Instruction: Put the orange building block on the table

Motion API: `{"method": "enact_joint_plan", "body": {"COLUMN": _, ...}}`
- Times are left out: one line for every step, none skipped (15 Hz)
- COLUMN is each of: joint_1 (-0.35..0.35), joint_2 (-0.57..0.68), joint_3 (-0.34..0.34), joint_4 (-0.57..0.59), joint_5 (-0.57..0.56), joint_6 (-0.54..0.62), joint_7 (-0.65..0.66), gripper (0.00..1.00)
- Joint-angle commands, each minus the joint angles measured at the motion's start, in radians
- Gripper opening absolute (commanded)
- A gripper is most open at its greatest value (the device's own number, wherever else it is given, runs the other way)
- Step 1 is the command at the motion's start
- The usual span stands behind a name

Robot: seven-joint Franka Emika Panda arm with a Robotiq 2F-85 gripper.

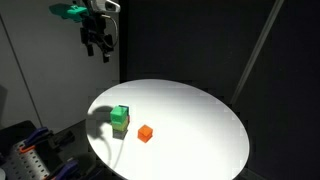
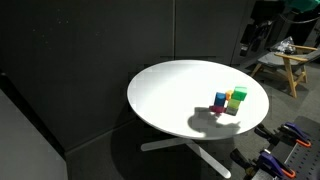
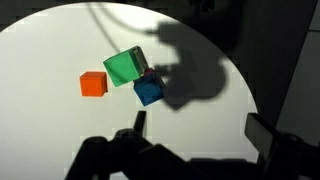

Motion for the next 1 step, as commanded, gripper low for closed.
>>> {"method": "enact_joint_plan", "body": {"joint_1": 0.005, "joint_2": 0.000, "joint_3": -0.005, "joint_4": 0.002, "joint_5": -0.003, "joint_6": -0.002, "joint_7": 0.003, "gripper": 1.00}}
